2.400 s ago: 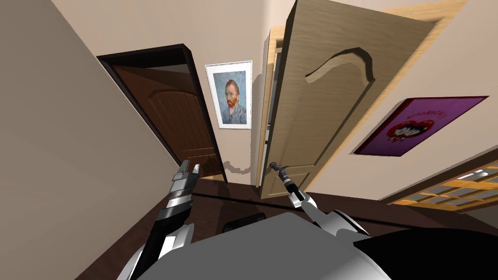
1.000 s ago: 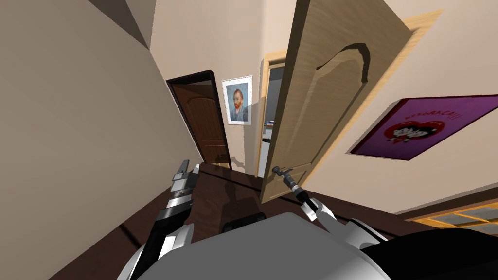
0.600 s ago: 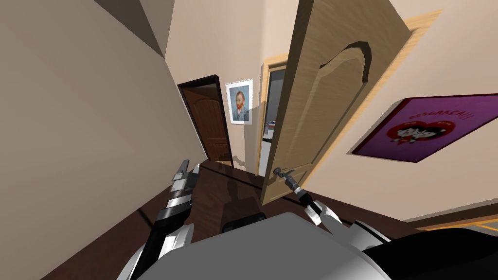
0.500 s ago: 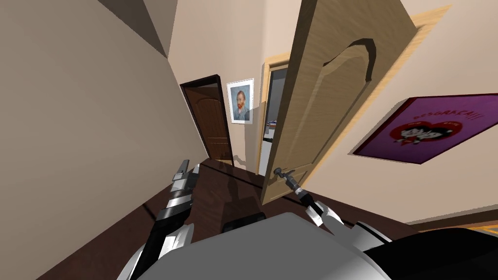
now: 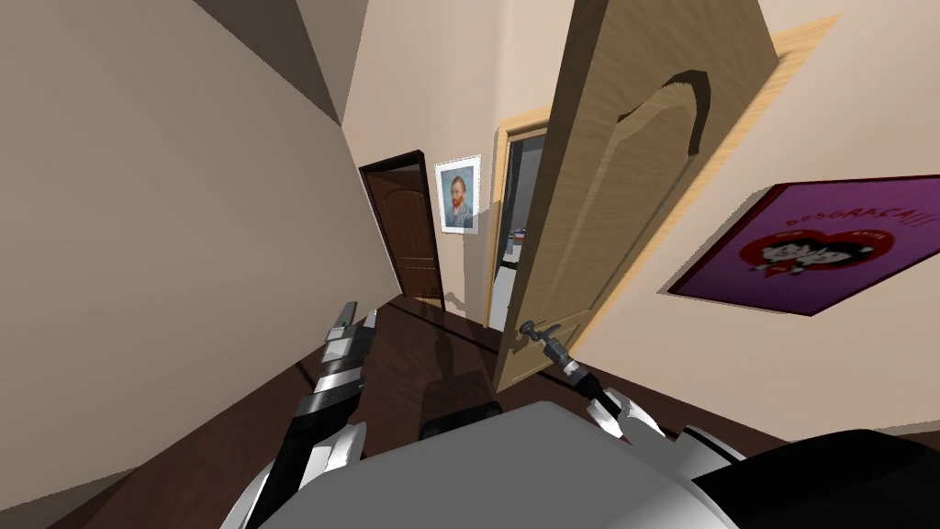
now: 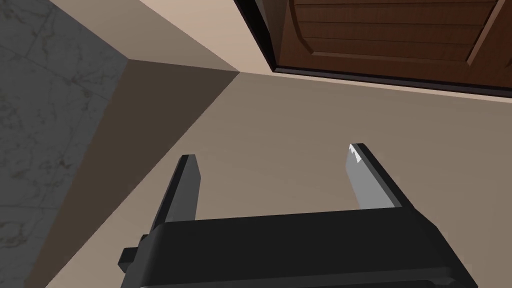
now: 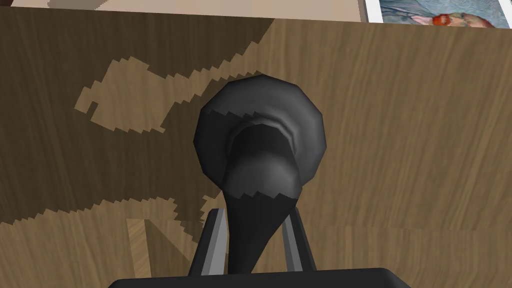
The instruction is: Pull the door open
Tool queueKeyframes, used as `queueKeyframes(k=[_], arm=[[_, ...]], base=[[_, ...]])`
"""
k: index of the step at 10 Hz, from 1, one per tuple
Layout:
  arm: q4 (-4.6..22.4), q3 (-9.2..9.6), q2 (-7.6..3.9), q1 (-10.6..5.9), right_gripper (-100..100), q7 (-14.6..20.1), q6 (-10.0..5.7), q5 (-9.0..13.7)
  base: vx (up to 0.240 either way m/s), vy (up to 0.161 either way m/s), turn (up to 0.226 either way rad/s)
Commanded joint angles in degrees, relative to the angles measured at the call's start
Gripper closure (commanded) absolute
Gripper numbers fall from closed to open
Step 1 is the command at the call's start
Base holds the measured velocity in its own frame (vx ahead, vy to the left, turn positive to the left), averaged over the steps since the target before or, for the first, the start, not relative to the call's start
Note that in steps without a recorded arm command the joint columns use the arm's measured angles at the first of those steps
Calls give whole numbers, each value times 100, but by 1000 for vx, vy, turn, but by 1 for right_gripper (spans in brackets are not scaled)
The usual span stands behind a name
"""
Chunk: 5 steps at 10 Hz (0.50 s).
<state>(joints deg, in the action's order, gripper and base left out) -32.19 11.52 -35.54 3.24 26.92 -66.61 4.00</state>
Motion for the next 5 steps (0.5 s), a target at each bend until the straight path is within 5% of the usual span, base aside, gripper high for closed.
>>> queueKeyframes(k=[1,3,5], arm=[[75,7,-73,41,100,39,-183,4],[142,32,-43,7,100,45,-219,-10],[194,53,-62,33,100,64,-313,-10]], base=[[-168,-85,146],[-110,-47,60],[-159,-70,186]])
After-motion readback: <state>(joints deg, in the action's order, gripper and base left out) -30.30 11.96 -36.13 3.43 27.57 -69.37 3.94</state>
